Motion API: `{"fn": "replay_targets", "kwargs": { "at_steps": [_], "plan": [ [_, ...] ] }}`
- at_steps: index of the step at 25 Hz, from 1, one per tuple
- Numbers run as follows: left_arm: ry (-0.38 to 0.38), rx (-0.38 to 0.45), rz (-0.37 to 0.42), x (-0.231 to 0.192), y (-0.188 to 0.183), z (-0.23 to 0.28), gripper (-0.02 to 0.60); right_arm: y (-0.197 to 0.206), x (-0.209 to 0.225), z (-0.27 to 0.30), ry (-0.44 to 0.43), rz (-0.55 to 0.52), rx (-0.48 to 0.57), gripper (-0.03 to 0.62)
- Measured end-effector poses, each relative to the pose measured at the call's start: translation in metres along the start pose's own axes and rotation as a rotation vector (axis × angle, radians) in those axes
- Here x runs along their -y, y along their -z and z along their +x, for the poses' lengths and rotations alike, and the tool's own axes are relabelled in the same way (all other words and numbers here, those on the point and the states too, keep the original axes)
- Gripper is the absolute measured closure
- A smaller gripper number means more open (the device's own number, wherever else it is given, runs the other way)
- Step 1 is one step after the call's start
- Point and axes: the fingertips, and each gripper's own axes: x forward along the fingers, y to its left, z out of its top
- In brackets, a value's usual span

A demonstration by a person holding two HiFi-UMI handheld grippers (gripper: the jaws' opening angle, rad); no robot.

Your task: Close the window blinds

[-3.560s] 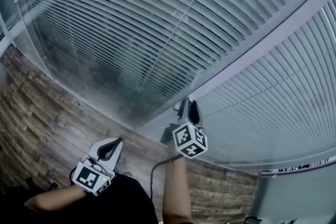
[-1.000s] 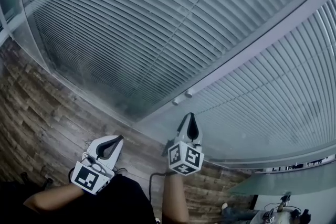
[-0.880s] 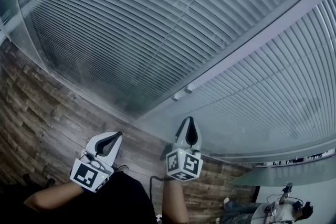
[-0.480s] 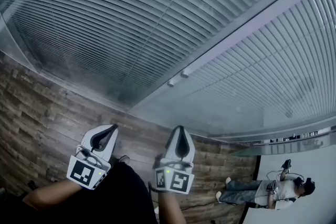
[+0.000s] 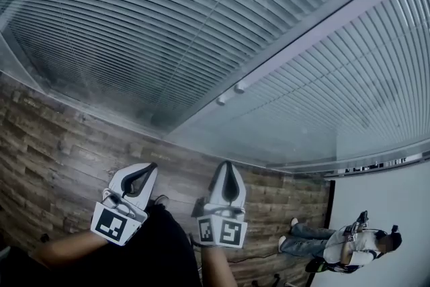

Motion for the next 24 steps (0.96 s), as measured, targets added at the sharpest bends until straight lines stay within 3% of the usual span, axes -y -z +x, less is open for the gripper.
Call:
{"fn": "replay_targets", "kwargs": {
  "at_steps": [17,24],
  "plan": [
    [-0.033,0.025,0.011,0.001,-0.003,0.008,0.58,-0.001,-0.006,0.007,-0.015,-0.072,0.025,0.594],
    [-0.023,0.031,0.021,0.007,-0.001,0.017,0.58,0.003,0.003,0.014,-0.025,-0.047,0.015,0.594]
  ]
}}
